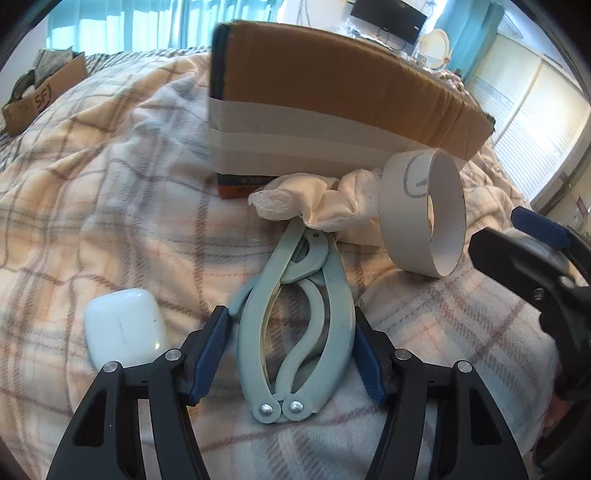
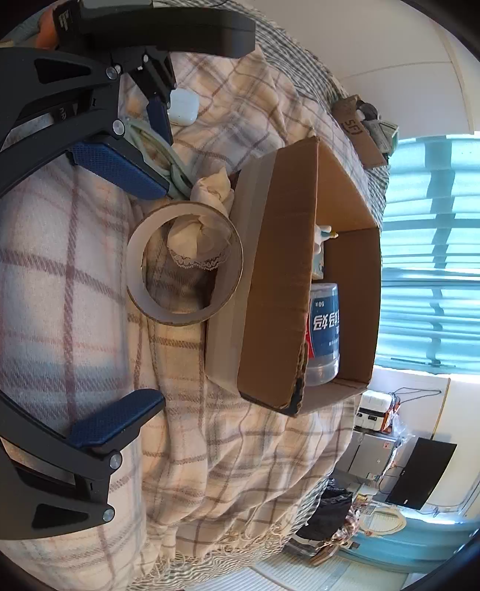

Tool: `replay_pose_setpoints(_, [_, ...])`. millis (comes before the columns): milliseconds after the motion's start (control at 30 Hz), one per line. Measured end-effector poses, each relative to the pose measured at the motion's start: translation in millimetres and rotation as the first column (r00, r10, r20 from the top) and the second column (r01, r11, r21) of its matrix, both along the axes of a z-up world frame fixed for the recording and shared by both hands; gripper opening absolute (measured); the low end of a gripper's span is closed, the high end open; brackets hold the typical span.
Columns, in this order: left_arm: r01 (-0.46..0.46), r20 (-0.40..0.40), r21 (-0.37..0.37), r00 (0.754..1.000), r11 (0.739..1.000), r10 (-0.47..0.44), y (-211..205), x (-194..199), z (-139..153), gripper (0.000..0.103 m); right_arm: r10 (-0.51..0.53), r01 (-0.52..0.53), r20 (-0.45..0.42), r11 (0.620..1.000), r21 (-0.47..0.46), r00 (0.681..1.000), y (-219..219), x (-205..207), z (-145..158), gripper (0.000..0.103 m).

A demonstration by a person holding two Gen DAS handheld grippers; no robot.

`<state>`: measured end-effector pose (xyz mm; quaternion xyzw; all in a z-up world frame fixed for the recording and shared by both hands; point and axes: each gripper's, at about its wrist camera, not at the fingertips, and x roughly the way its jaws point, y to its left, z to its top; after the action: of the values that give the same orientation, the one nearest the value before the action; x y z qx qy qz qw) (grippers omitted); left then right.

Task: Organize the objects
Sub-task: 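Grasp the pale green clip with the left gripper, then grasp the white tape roll with the right gripper while the left gripper holds the clip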

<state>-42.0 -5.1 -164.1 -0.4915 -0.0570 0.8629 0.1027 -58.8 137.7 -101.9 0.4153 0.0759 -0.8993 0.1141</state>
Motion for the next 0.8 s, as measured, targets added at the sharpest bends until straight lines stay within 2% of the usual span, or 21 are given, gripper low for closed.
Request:
replay_pose_setpoints(133, [-0.041, -0.055, -0.043, 0.998, 0.998, 0.039, -9, 15, 16, 0.064, 0.019, -0.019, 0.015, 1.0, -0.017, 1.0, -5, -2, 1, 0.103])
replay_pose_setpoints(167, [-0.063, -0.077, -0.066, 0.995, 0.996, 0.057, -13, 19, 21, 0.029, 0.025, -0.024, 0.026, 0.999, -0.03, 0.999, -7, -4, 2, 0.103])
replay_pose_setpoints(200, [-0.087, -0.087, -0.091, 0.993, 0.992, 0.079, -19, 19, 23, 0.006, 0.034, -0.033, 0.032, 0.999, -0.037, 0.999, -9, -6, 2, 0.103])
replay_pose_setpoints(300, [-0.085, -0.044, -0.035, 0.996, 0.996, 0.083, -34, 11, 22, 0.008, 0.045, -0.046, 0.042, 0.999, 0.004, 0.998, -18, -12, -2, 0.103])
replay_pose_setpoints(433, [-0.073, 0.019, -0.105, 0.997, 0.992, 0.075, -24, 4, 3, 0.008, 0.023, -0.023, 0.07, 1.0, 0.011, 0.997, -20, -23, -15, 0.103])
replay_pose_setpoints(600, [-0.012, -0.011, -0.119, 1.0, 0.993, 0.011, -18, 7, 8, 0.011, 0.021, -0.02, 0.12, 1.0, -0.008, 0.993, -20, -38, -26, 0.103])
replay_pose_setpoints(700, [-0.004, 0.004, -0.119, 1.0, 0.993, 0.005, -15, 11, 3, 0.033, 0.024, -0.022, 0.157, 1.0, -0.018, 0.987, -23, -47, -33, 0.103])
replay_pose_setpoints(733, [-0.013, 0.004, -0.121, 1.0, 0.993, 0.014, -15, 12, 2, 0.045, 0.029, -0.025, 0.168, 0.999, -0.026, 0.985, -22, -49, -35, 0.1])
replay_pose_setpoints(767, [-0.021, 0.003, -0.124, 1.0, 0.992, 0.022, -16, 13, 2, 0.051, 0.032, -0.026, 0.171, 0.999, -0.036, 0.985, -21, -49, -36, 0.095])
replay_pose_setpoints(800, [-0.03, 0.003, -0.121, 1.0, 0.992, 0.031, -18, 12, 3, 0.053, 0.036, -0.028, 0.172, 0.998, -0.049, 0.985, -20, -48, -37, 0.081])
